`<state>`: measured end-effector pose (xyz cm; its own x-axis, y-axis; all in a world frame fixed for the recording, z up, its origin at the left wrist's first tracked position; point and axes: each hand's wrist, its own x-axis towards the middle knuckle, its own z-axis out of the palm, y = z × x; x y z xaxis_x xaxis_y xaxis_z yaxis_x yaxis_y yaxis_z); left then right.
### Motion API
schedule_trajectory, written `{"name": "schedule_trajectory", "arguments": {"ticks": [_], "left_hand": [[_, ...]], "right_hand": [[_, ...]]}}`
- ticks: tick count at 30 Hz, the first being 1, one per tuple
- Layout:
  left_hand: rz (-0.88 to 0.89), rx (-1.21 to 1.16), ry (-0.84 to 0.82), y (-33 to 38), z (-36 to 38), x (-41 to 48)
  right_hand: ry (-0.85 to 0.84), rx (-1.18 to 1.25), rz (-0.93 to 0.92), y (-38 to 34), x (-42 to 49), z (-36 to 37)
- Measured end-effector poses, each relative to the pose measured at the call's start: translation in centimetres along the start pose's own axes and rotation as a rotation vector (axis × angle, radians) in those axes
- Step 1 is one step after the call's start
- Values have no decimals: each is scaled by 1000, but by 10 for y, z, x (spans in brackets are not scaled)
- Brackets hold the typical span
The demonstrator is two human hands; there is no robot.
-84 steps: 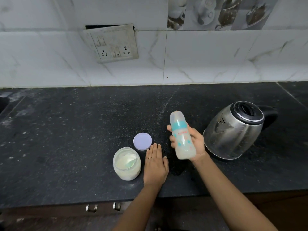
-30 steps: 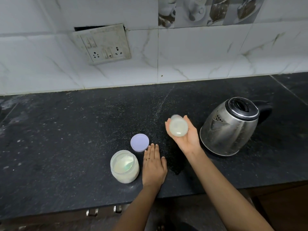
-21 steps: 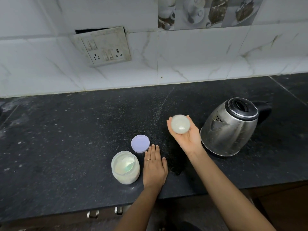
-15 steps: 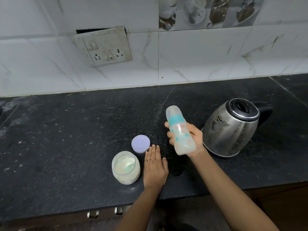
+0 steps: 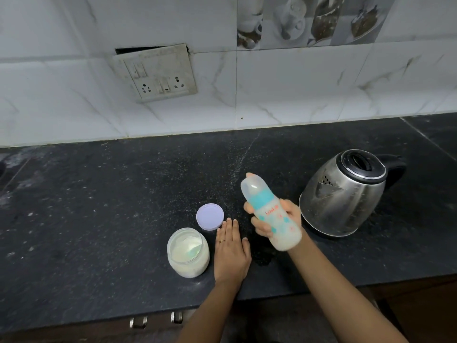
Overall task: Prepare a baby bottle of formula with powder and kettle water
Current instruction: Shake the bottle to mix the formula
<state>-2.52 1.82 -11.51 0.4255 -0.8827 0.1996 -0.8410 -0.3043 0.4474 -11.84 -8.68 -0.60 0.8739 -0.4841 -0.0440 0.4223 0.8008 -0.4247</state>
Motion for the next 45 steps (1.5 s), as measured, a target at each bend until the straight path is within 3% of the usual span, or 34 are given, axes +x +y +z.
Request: {"name": "schedule_trajectory", "arguments": {"ticks": [2, 4, 6, 9, 11, 13, 15, 18, 20, 23, 27, 38, 42, 45], "left_hand": [[-19, 2, -2, 0, 0, 0], [-14, 8, -3, 0, 0, -1], [-20, 6, -13, 0, -1, -1], [-9, -5, 1, 1, 0, -1], [-16, 1, 1, 1, -1, 0], [-14, 8, -3, 0, 0, 0], [-16, 9, -13, 0, 0, 0], [-10, 0, -11, -1, 1, 0], [-8, 10, -10, -1, 1, 0], [-12, 20, -6, -1, 1, 0], [-6, 35, -15, -1, 1, -1], [-14, 27, -11, -1, 1, -1], [-9, 19, -10, 0, 1, 0], [-15, 13, -12, -1, 1, 0]], "right_hand": [[-62, -53, -35, -2, 1, 17], [122, 112, -95, -5, 5, 17], [151, 215, -94, -9, 11, 6], [80, -56, -18, -2, -1, 3], [38, -61, -18, -4, 1, 19], [178, 163, -68, -4, 5, 15], [174, 290, -91, -6, 9, 8], [90, 38, -21, -3, -4, 5], [88, 23, -38, -5, -2, 23], [364, 299, -186, -3, 9, 24], [481, 376, -220, -1, 12, 24], [434, 498, -215, -9, 7, 25], [141, 270, -27, -5, -6, 17], [82, 178, -61, -9, -3, 28]]}}
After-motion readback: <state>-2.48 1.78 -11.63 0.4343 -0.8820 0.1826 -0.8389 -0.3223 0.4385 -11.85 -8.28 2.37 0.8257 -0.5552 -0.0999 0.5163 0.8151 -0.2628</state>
